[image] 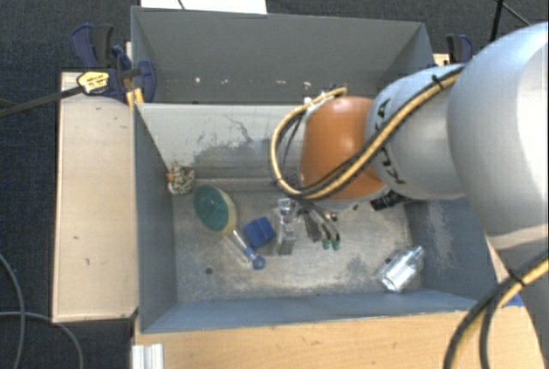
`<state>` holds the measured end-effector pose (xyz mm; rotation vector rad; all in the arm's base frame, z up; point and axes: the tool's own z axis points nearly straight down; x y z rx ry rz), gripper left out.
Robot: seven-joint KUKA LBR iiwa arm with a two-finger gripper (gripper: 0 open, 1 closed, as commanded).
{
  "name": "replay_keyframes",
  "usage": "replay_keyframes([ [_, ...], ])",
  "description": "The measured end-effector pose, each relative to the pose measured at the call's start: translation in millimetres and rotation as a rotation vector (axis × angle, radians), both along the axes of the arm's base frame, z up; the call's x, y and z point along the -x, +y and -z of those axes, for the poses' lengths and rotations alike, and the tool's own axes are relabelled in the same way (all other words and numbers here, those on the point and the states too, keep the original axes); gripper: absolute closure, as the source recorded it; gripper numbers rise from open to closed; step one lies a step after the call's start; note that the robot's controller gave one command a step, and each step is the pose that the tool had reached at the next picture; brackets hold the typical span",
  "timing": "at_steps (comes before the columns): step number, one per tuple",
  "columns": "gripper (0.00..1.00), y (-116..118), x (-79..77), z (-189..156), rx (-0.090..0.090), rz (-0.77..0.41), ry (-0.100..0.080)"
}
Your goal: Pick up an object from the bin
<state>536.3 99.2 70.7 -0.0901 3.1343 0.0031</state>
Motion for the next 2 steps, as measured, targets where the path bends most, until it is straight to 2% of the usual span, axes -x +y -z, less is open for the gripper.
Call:
replay_keyframes([
  [1,1.0,55,-2.9,-3,0.0,-0.312,-0.001],
  [2,1.0,74,-28.6,-18,0.004,-0.788,-0.002],
])
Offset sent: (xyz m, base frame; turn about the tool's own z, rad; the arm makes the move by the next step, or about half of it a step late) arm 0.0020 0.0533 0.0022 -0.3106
